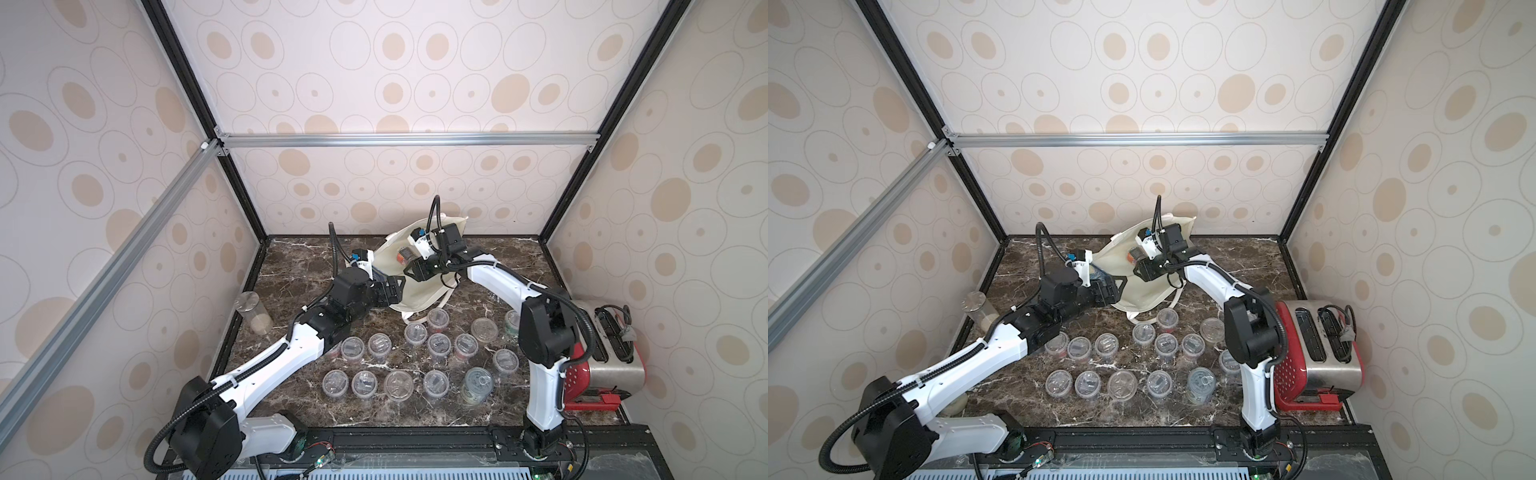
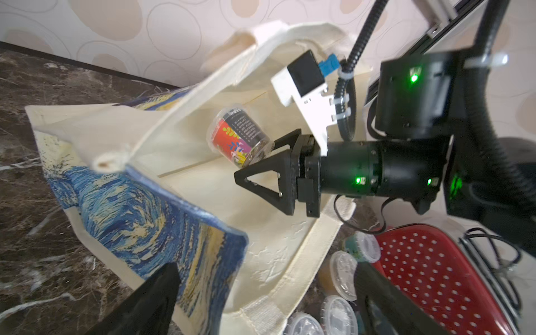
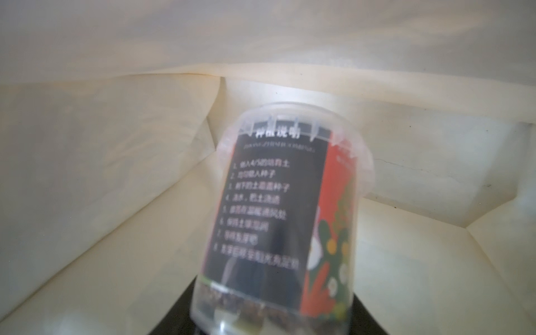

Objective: Take out the seed jars from the canvas bag
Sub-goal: Pick up the seed jar from the canvas bag, then place the seed jar at the center of the board.

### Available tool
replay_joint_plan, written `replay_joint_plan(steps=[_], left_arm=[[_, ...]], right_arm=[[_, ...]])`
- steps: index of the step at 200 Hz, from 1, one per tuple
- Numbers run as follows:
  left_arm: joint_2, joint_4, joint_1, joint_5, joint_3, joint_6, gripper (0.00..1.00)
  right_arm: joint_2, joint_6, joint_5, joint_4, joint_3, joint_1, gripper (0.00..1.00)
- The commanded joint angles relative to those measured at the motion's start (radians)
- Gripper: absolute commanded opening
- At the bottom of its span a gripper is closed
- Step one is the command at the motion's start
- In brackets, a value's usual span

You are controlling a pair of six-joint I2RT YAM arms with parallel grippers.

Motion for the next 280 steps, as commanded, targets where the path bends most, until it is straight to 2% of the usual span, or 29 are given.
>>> replay_joint_plan(steps=[1, 32, 69, 102, 137, 170, 183, 226, 260, 280], left_arm=[[-0.059, -0.015, 0.003, 0.035, 0.032, 0.039, 0.97], [-0.102, -0.065, 0.024, 0.057, 0.049, 0.025, 0.97], [-0.140, -0.076, 0.057, 0.168, 0.065, 0.028, 0.98], [-0.179, -0.059, 0.094, 0.329, 0.058, 0.063, 0.98], [-0.185, -0.125, 0.173, 0.420, 0.077, 0.073, 0.98], [-0.114, -0.110, 0.218, 0.735, 0.111, 0.056, 0.98], [-0.094, -0.068, 0.218, 0.818, 0.111, 0.024, 0.98], [-0.084, -0.030, 0.219, 0.813, 0.098, -0.013, 0.98], [-0.074, 0.068, 0.220, 0.880, 0.071, -0.081, 0.98], [-0.066, 0.078, 0.220, 0.905, 0.073, -0.091, 0.92]], right_arm=[[-0.133, -0.013, -0.035, 0.186, -0.118, 0.019, 0.56], [-0.274, -0.050, 0.030, 0.329, -0.307, 0.060, 0.57], [-0.436, -0.134, 0.163, 0.529, -0.516, 0.138, 0.57], [-0.548, -0.180, 0.269, 0.596, -0.606, 0.199, 0.56], [-0.653, -0.257, 0.327, 0.656, -0.694, 0.263, 0.55], [-0.715, -0.313, 0.318, 0.659, -0.741, 0.317, 0.56], [-0.723, -0.320, 0.306, 0.643, -0.742, 0.336, 0.55], [-0.723, -0.326, 0.295, 0.624, -0.737, 0.380, 0.55], [-0.714, -0.356, 0.286, 0.618, -0.729, 0.404, 0.55], [-0.712, -0.361, 0.288, 0.620, -0.724, 0.406, 0.56]])
